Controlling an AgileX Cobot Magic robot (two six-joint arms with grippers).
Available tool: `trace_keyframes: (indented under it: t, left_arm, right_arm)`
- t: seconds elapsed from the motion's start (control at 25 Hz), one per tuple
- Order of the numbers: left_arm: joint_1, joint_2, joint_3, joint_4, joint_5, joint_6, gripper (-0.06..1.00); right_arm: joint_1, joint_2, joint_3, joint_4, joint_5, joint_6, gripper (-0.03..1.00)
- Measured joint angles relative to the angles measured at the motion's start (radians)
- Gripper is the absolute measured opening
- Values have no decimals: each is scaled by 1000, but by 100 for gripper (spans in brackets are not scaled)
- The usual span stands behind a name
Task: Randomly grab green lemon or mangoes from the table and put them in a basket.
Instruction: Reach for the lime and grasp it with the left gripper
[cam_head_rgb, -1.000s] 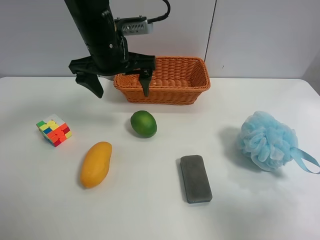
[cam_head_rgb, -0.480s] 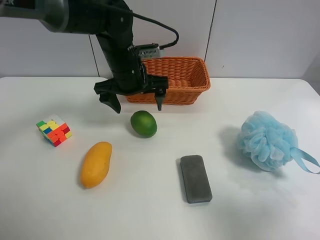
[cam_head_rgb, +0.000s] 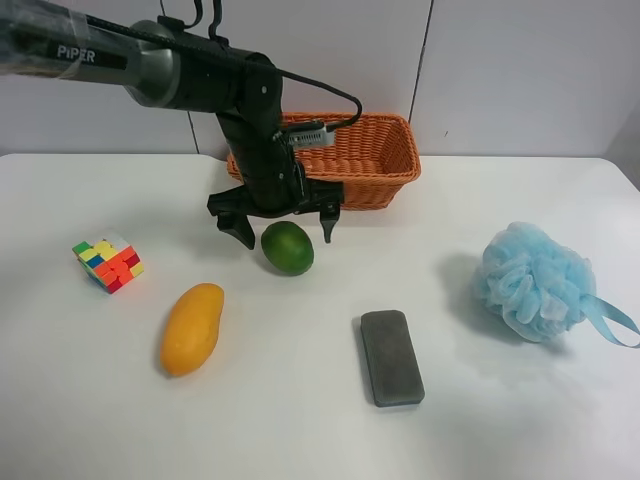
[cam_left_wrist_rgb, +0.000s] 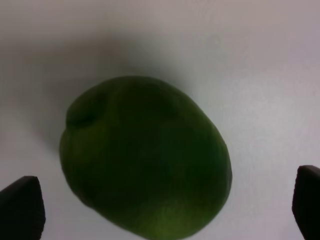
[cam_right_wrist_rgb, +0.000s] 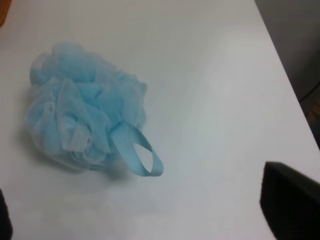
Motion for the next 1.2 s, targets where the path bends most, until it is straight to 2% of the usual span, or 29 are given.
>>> trace_keyframes:
  t: [0.24, 0.6, 0.68, 0.8, 1.2]
  left_arm:
    - [0, 36, 0, 0, -46, -4, 99]
    - [0, 65, 0, 8, -53, -8, 99]
    - [0, 65, 0, 18, -53, -8, 93]
    - [0, 65, 0, 30, -53, -8, 72]
    - [0, 63, 0, 32, -41, -8, 70]
  right_arm:
    - [0, 0, 0, 0, 0, 0, 99]
    - [0, 0, 0, 0, 0, 0, 99]
    - [0, 0, 0, 0, 0, 0, 99]
    - [0, 0, 0, 0, 0, 0, 99]
    - [0, 0, 0, 0, 0, 0, 99]
